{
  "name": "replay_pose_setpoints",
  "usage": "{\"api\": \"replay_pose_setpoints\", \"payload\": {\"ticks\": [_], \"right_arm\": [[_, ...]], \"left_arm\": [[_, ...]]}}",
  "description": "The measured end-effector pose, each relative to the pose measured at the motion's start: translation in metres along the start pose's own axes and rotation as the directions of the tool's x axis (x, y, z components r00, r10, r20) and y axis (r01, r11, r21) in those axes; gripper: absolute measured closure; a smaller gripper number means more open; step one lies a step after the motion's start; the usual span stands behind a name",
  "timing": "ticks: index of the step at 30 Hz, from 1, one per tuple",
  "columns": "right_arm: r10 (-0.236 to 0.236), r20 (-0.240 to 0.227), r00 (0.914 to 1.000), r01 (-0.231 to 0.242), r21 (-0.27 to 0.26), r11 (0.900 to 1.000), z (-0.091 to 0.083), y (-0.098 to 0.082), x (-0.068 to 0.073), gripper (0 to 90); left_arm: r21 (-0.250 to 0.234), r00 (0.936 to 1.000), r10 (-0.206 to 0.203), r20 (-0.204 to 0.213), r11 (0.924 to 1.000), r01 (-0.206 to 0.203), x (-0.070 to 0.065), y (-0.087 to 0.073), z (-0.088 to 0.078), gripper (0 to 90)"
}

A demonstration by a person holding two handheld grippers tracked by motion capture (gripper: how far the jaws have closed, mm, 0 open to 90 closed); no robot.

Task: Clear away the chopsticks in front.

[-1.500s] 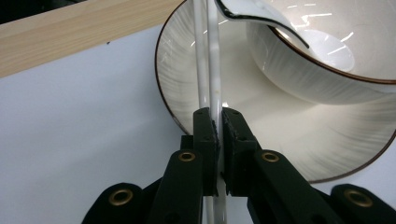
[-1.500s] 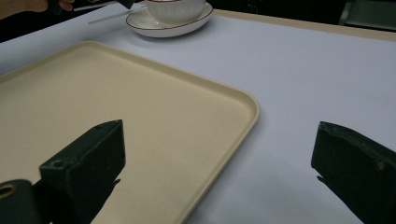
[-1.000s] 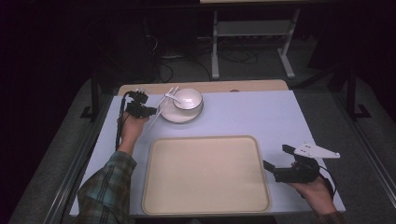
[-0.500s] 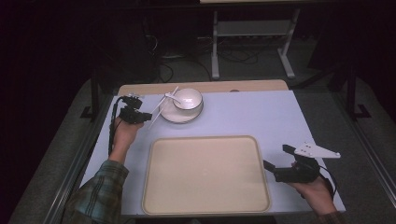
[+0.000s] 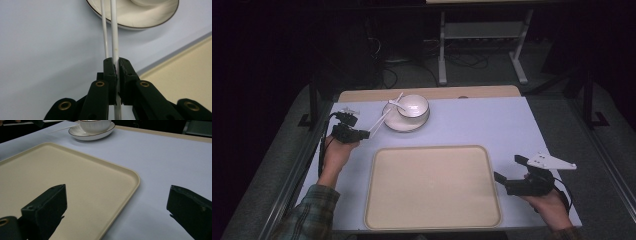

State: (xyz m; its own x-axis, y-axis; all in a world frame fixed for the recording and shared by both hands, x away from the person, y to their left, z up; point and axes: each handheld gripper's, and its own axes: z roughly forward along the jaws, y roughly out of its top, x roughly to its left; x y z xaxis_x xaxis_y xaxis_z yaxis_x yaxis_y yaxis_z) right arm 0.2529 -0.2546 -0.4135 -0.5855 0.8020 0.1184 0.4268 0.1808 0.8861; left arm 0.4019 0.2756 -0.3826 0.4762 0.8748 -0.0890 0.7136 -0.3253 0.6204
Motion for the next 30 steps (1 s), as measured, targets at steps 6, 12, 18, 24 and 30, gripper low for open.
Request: {"api": "replay_pose_setpoints", "payload": {"ticks": [6,12,18,24,30], "right_arm": [[0.001,0.0,1.0,-0.001,0.0,1.0,0.0,0.0,0.0,2.3],[0.001,-0.003,1.0,-0.001,0.001,1.0,0.001,0.0,0.0,2.3],[0.003,-0.007,1.0,-0.003,-0.001,1.0,0.0,0.0,0.0,2.3],[-0.002,-0.01,0.9999,0.002,-0.002,1.0,0.0,0.0,0.0,2.3],[-0.002,-0.011,0.9999,0.002,-0.004,1.0,0.0,0.0,0.001,2.3]], "left_arm": [[-0.004,0.9998,0.003,0.019,1.0,-0.003,-0.01,-0.009,-0.008,85.0],[-0.022,0.999,0.02,0.041,0.9996,-0.019,-0.026,-0.018,-0.016,85.2],[-0.03,0.9967,0.039,0.071,0.9989,-0.037,-0.044,-0.028,-0.019,85.2],[-0.022,0.9916,0.051,0.119,0.9986,-0.049,-0.063,-0.041,-0.019,85.1],[-0.024,0.9863,0.065,0.152,0.9978,-0.062,-0.081,-0.051,-0.021,85.1]]}}
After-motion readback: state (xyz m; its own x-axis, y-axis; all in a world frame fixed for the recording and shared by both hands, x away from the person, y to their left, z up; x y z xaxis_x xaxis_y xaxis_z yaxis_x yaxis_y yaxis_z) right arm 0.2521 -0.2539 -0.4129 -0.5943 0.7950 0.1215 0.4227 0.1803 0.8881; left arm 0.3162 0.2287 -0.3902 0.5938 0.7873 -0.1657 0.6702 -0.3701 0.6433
